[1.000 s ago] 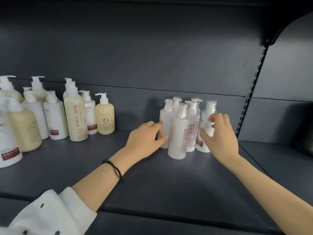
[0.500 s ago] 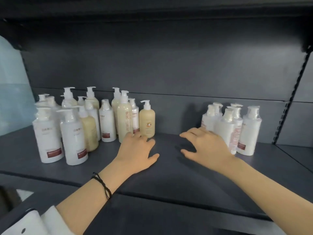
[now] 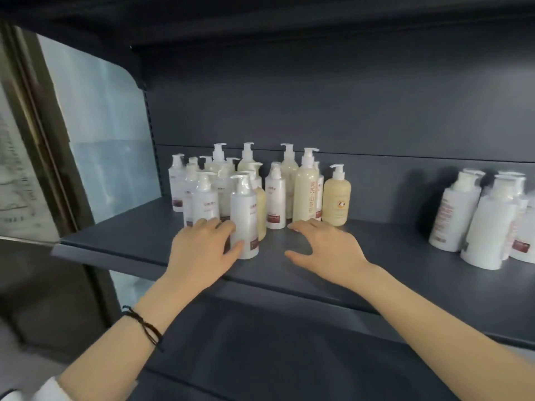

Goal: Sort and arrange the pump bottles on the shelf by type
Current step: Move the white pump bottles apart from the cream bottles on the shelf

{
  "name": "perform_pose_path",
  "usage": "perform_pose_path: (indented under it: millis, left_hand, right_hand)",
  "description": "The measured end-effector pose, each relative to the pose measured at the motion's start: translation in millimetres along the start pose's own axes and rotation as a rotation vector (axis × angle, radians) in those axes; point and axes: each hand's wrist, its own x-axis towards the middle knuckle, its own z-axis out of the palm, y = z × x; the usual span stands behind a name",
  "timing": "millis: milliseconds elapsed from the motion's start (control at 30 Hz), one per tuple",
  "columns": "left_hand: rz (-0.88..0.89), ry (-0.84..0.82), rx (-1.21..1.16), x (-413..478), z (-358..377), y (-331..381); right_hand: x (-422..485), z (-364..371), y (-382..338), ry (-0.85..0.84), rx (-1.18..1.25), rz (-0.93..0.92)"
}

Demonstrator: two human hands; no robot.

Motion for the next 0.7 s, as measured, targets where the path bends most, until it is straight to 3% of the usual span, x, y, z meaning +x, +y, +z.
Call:
perform_pose_path:
  millis: [200, 333, 567, 700]
  left_hand:
    - [-0.315, 0.059, -0.215, 0.1, 11.5, -49.6]
    - [-0.481, -0.004, -0.382, 12.4, 30.0, -62.9]
    - [-0.561, -0.159, -0.828, 28.8, 61.8, -74.2]
    - [-0.57, -0.154, -0.971, 30.2, 59.1, -73.3]
  right_hand:
    - [41.3, 28.2, -39.4, -0.02, 0.285, 0.084]
    - [70.1, 42.9, -55.1, -0.015, 0.397, 0.185]
    - [93.6, 60.1, -63.1, 0.058, 0.794, 0.318]
    - [90.8, 61.5, -57.4, 0.11, 0.85, 0.355]
